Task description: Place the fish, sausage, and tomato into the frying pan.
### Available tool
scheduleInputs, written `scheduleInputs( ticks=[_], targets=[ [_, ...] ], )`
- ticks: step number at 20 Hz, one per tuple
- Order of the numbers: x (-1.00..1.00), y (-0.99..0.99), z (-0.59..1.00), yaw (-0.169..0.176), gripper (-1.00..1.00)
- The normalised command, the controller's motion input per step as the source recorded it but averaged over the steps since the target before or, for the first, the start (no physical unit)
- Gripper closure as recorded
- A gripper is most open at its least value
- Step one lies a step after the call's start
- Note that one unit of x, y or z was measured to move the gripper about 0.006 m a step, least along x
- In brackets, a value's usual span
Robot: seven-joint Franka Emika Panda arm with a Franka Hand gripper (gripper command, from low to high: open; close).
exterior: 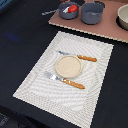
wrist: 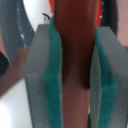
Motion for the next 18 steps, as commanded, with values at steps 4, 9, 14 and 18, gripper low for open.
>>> scheduleInputs(
  ticks=[4,9,14,18],
  targets=[
    [-0.10,0.41,-0.17,0.063,1.00],
    [-0.06,0.26,0.05,0.038,-1.00],
    [0.17,0.16,0.60,0.000,-1.00],
    [0.08,0.00,0.77,-0.012,-1.00]
  ],
)
